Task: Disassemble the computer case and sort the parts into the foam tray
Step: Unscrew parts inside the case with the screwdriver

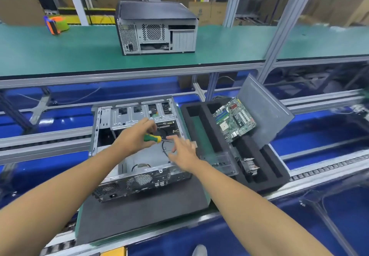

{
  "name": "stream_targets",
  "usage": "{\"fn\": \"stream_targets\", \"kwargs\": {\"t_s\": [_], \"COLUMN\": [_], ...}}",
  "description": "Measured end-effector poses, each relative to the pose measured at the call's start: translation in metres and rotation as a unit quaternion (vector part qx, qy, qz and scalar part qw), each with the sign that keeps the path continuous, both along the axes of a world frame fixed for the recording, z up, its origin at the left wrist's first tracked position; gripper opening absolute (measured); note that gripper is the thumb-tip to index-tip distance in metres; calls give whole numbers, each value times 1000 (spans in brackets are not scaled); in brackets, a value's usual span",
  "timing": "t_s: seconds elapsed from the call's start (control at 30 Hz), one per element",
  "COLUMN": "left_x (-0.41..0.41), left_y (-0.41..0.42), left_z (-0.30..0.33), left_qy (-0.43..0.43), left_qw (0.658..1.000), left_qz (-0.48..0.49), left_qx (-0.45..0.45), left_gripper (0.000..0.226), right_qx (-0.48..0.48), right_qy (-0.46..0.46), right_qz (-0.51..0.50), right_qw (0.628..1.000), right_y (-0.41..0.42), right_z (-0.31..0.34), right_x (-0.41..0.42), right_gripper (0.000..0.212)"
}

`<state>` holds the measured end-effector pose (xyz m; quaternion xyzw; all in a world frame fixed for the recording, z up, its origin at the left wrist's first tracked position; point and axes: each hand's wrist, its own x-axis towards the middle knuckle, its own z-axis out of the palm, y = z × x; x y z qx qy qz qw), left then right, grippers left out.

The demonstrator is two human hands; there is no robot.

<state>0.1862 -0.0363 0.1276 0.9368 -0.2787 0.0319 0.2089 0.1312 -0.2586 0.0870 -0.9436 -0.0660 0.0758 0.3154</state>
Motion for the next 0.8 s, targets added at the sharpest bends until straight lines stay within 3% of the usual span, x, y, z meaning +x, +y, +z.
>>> {"fn": "stream_targets", "kwargs": {"t_s": [0.23,0.33,0.47,0.63,0.8], "left_x": [33,42,48,51,54], "left_y": [-42,-59,-73,-76,-62], "left_z": [20,19,17,10,4], "left_qy": [27,74,115,170,225], "left_qw": [995,986,972,962,951], "left_qz": [3,13,0,-31,-37], "left_qx": [-101,-150,-205,-212,-207], "left_gripper": [55,51,41,44,51], "right_qx": [64,161,215,169,136], "right_qy": [40,70,52,54,58], "right_qz": [41,39,19,-16,-27], "right_qw": [996,984,975,984,989], "right_y": [-16,-20,-24,-28,-25], "right_z": [12,19,27,28,25], "right_x": [35,47,58,66,64], "right_gripper": [27,27,26,15,25]}}
